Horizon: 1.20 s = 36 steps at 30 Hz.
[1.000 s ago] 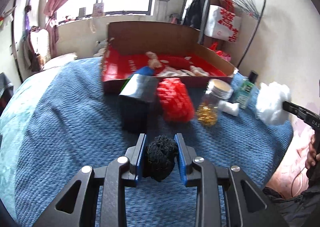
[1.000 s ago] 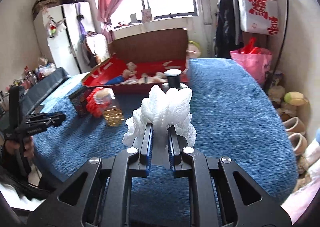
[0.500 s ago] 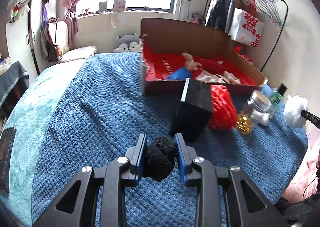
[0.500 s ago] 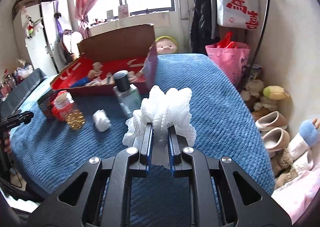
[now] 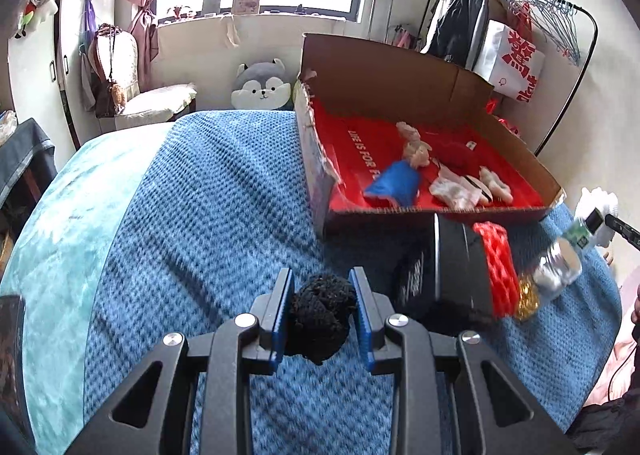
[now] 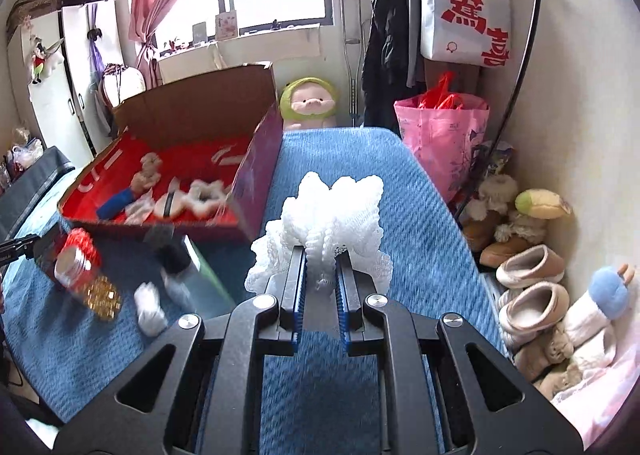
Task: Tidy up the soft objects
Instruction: 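Carry the black sponge and white bath pouf over the box with both tools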
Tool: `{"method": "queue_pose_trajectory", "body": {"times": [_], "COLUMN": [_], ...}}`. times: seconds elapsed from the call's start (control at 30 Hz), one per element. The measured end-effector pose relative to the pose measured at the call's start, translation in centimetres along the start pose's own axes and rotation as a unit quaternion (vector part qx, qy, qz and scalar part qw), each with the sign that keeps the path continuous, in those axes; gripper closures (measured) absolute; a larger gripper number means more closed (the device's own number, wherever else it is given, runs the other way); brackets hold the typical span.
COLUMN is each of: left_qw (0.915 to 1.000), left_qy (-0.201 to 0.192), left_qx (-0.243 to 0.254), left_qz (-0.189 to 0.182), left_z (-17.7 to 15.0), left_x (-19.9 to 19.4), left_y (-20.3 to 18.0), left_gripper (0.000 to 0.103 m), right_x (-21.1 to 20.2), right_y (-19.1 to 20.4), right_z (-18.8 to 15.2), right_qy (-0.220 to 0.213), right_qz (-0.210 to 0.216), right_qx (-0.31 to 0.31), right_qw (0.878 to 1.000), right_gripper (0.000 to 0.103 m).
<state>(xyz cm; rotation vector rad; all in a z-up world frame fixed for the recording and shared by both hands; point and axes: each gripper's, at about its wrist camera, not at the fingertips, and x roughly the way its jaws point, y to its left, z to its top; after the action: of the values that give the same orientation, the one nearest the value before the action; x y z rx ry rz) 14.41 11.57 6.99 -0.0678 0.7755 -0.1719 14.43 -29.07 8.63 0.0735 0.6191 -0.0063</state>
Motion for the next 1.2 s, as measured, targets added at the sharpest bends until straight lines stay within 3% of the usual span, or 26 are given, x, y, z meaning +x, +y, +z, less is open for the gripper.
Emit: {"method": "queue_pose_trajectory", "body": {"times": [0.43,0.6,0.9,1.2], "left_qw": [0.9983,0.9963,0.9896,0.9823], "left_qy": [-0.031,-0.024,0.038,0.095], "left_qx": [0.043,0.071,0.118,0.151], "left_qz": [-0.026,-0.043,-0.073,-0.056], "left_z": [6.7,9.6,14.4,16.8], "left_x": [0.4,1.8,6.8,11.6], "left_y": [-1.6,-3.2,-6.4,-8.4], "left_gripper": [0.073,0.073,0.073,0.073], "right_x": [1.5,3.3,8.4,15.1], "right_y": [2.7,4.8,9.4,13.6], "right_z": [7.3,10.5,15.6,17.7], "right_qy": [-0.049,-0.053,-0.015,0.055], "right_qz": [0.033,0.061,0.113,0.123], "right_qx": [-0.039,-0.065,-0.112,-0.164], "right_qw": [0.997,0.995,0.987,0.977], "right_gripper": [0.090,0.090,0.090,0.090]}}
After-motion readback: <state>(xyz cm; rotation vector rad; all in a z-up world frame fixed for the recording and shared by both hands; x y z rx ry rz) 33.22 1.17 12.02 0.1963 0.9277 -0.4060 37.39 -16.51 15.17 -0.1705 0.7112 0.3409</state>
